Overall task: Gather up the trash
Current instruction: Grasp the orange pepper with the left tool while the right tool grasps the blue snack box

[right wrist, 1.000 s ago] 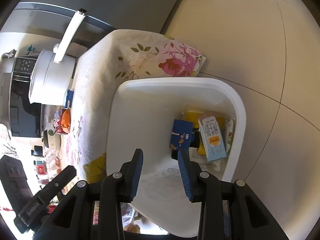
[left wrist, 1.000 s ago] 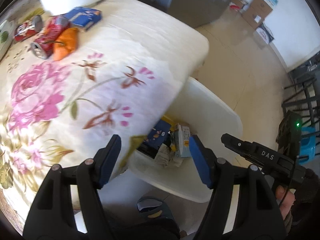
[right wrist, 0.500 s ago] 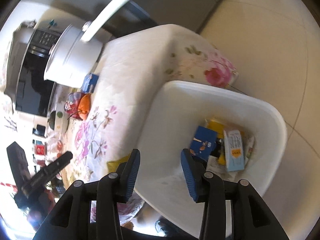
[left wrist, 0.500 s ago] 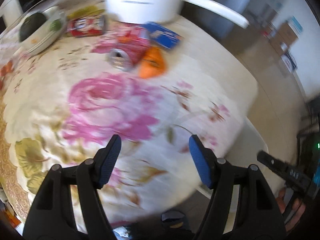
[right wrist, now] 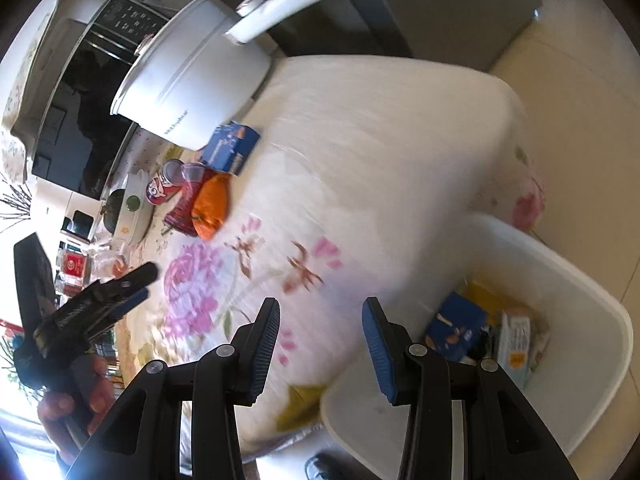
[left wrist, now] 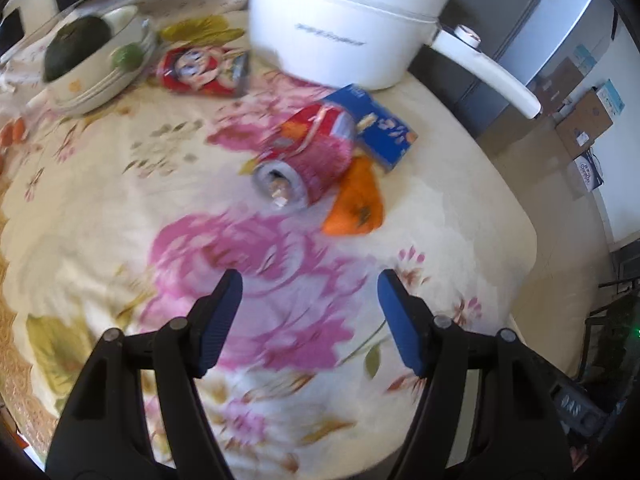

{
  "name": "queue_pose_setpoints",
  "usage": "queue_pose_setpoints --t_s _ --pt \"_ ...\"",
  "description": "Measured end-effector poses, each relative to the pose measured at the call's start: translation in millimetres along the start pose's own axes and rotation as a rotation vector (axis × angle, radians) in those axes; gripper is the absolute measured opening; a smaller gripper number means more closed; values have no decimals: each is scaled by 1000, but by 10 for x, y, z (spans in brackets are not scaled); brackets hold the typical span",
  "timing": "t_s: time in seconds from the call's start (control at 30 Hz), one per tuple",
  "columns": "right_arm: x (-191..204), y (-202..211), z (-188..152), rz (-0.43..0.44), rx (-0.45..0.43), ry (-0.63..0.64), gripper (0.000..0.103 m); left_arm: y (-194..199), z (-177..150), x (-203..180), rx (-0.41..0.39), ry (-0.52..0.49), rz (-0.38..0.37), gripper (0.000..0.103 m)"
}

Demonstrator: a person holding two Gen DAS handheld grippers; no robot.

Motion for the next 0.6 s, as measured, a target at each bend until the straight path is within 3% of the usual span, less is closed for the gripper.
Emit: queue_pose_setpoints --t_s 0.13,0.4,0.53,0.6 --pt "158 -33 122 -8 -12 45 44 -87 176 -201 -21 -41 -12 71" --pt "283 -101 403 -51 -42 94 44 -420 344 -276 15 -88 45 64" --pt "358 -225 684 -73 -52 115 44 -509 325 -277 39 -94 42 41" --pt "423 -323 828 -86 -52 149 44 -518 312 -240 34 -76 19 37"
Point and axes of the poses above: each gripper's, at about its wrist camera, not at the fingertips, and y roughly against the way its jaws point, x to its left, z to its top, the point moved 4 cm from there along -y, roughly the way its jaws point, and after that the axes turned 5 degrees about -z, right-handed, at the moved point
